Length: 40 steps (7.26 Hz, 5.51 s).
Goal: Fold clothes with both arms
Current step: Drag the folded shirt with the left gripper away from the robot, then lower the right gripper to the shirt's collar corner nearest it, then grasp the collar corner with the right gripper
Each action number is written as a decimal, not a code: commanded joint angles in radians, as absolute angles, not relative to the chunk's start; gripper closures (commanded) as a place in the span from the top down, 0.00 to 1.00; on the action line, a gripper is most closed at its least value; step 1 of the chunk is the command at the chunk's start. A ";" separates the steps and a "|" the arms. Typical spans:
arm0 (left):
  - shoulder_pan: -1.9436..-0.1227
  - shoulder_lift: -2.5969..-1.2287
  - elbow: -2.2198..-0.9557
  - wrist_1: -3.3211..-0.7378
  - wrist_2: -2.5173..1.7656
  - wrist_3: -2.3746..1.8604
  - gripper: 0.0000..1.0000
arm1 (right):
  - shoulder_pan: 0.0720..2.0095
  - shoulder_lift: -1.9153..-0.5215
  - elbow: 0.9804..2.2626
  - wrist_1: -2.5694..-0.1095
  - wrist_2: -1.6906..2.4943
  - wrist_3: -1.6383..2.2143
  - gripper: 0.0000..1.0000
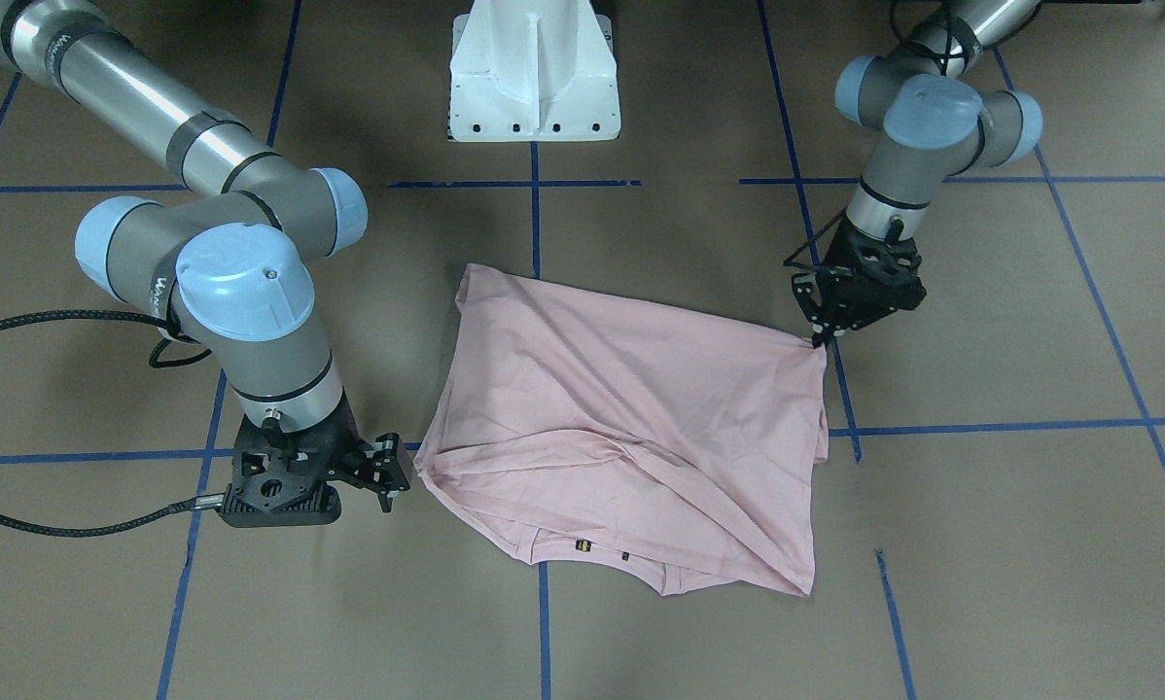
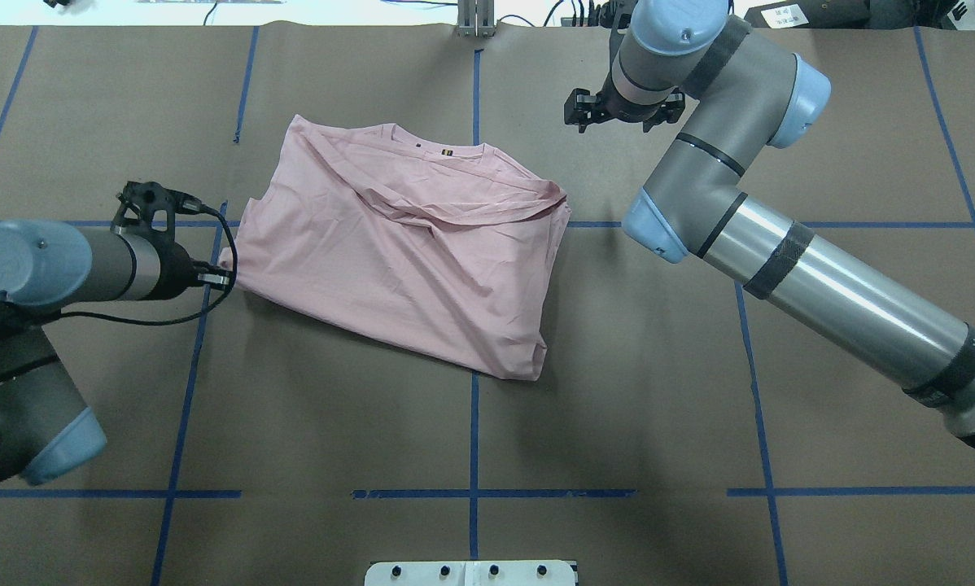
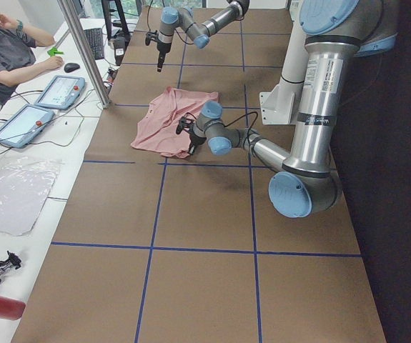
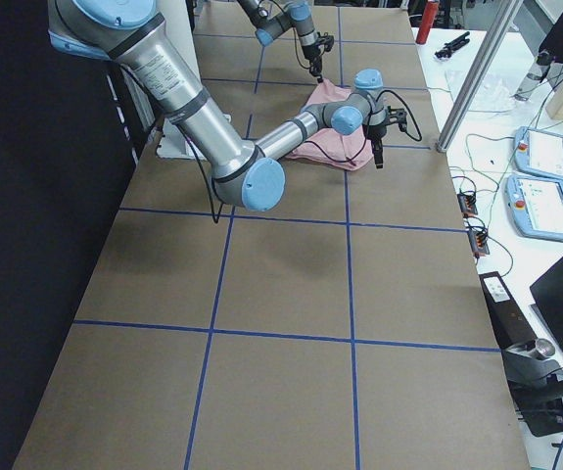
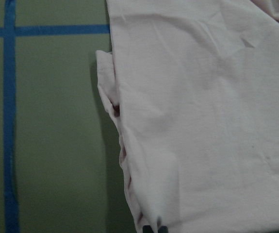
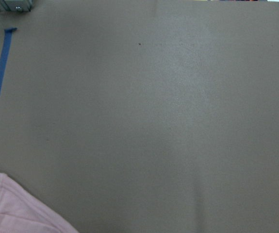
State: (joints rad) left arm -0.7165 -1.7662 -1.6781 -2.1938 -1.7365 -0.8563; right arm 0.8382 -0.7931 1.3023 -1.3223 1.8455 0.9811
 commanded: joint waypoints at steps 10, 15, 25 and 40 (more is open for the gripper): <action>-1.068 -2.226 -0.959 -2.458 -1.847 -0.517 1.00 | 0.728 -0.707 1.286 -1.335 1.847 1.327 0.88; -1.066 -2.217 -0.980 -2.457 -1.847 -0.518 1.00 | 0.580 -0.566 1.121 -1.335 1.741 1.468 0.68; -1.066 -2.215 -0.988 -2.454 -1.847 -0.518 1.00 | 0.531 -0.574 1.103 -1.276 1.671 1.509 0.59; -1.065 -2.206 -1.002 -2.456 -1.847 -0.518 1.00 | 0.528 -0.572 1.104 -1.278 1.678 1.499 0.00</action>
State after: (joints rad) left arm -1.0646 -2.2059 -1.0017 -2.4547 -1.8469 -0.5185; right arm 0.5243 -0.5703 1.0885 -1.2765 1.6728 1.5016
